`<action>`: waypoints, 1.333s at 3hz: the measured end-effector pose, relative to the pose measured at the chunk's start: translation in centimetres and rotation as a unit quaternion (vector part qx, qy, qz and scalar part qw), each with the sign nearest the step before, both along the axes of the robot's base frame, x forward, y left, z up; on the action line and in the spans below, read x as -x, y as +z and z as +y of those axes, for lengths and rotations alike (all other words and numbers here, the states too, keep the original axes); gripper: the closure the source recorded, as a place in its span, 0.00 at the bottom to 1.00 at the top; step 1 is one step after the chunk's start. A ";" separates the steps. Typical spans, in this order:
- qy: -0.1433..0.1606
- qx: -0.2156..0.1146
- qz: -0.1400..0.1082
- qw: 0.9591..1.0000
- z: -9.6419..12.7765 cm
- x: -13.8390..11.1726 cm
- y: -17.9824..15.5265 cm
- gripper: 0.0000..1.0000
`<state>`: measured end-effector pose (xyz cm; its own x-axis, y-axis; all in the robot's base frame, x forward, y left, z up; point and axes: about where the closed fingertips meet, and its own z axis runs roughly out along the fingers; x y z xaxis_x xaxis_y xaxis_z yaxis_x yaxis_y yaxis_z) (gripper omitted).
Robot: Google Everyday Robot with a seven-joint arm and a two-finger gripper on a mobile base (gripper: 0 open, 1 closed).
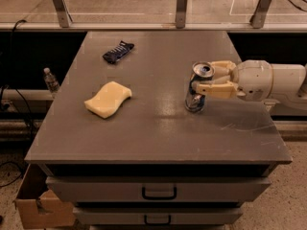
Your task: Place redbull can upright
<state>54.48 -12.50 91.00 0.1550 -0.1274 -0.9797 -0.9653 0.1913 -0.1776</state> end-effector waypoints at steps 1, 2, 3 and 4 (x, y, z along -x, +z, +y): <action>0.003 -0.001 0.000 1.000 0.2 0.0 0.0 0.85; 0.005 -0.001 -0.001 1.000 0.5 0.0 0.0 0.62; 0.008 -0.001 -0.001 1.000 0.8 0.0 0.1 0.38; 0.010 -0.001 -0.001 1.000 1.0 0.1 0.1 0.15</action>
Offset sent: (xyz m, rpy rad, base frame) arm -0.0001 0.0022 -0.0001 0.0011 -0.0009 0.0050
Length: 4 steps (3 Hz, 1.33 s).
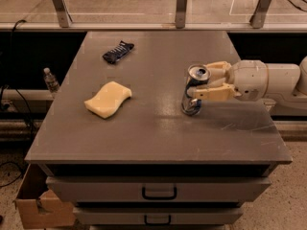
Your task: Place redbull can upright
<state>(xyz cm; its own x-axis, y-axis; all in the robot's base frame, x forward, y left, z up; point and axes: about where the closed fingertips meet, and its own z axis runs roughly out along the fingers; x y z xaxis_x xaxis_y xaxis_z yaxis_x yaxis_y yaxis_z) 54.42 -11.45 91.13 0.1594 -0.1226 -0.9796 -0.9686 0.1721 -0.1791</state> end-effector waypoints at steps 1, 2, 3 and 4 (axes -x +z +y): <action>0.002 0.000 0.000 1.000 0.3 0.0 0.0 0.00; 0.003 0.000 0.000 1.000 0.3 0.0 0.0 0.00; 0.018 0.041 0.001 0.999 -0.6 0.1 0.6 0.00; 0.023 0.147 0.003 0.989 -2.9 0.4 1.4 0.00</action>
Offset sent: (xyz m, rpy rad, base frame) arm -0.0002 0.0024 0.0004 0.0002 -0.0003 0.0044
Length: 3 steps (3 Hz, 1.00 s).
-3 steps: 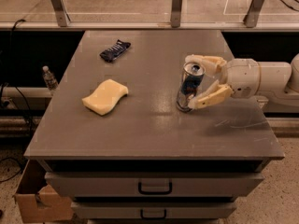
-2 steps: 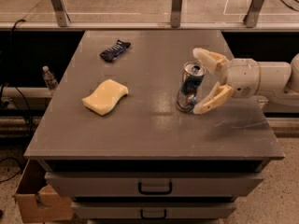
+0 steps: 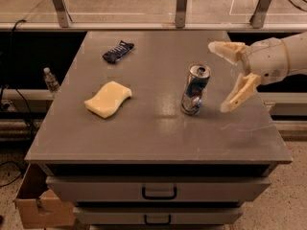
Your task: Place redbull can upright
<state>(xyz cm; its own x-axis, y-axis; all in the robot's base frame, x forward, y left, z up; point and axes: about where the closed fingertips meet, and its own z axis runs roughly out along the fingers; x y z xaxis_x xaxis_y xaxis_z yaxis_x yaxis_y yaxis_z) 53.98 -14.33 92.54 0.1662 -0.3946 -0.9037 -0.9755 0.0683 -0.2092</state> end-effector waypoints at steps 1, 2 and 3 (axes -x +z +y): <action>-0.022 0.101 0.001 0.995 -3.2 0.5 0.1 0.00; -0.065 0.203 -0.012 0.977 -5.9 2.1 0.7 0.00; -0.068 0.224 -0.017 0.972 -6.1 2.4 0.7 0.00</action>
Offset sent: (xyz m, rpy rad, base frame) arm -0.0551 -0.0987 0.0152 -0.7060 -0.0434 -0.2545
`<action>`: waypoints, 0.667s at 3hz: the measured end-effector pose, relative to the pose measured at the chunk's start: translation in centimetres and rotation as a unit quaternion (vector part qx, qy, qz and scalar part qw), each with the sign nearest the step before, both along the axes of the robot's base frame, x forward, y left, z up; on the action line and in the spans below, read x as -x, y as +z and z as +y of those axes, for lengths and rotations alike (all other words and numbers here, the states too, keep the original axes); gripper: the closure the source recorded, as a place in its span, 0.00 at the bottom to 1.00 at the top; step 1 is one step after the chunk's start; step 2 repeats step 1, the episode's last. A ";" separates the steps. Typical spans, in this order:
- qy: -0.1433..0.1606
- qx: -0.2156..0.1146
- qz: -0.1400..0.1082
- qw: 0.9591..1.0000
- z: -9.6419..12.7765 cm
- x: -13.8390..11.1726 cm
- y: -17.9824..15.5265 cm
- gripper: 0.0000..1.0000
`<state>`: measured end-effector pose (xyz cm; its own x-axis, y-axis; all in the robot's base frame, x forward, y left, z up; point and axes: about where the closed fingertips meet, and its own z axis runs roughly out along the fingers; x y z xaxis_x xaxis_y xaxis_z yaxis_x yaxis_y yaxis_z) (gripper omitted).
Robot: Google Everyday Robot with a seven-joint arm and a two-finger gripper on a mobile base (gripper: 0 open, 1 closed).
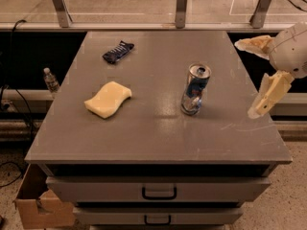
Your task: Place redbull can upright
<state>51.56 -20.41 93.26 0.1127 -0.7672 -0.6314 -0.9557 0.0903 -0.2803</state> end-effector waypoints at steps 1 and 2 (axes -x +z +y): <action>0.000 0.000 0.000 1.000 0.0 0.0 0.0 0.00; 0.000 0.000 0.000 1.000 0.0 0.0 0.0 0.00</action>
Offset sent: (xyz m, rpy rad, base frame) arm 0.0000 0.0000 0.0000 0.0000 0.0000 0.0000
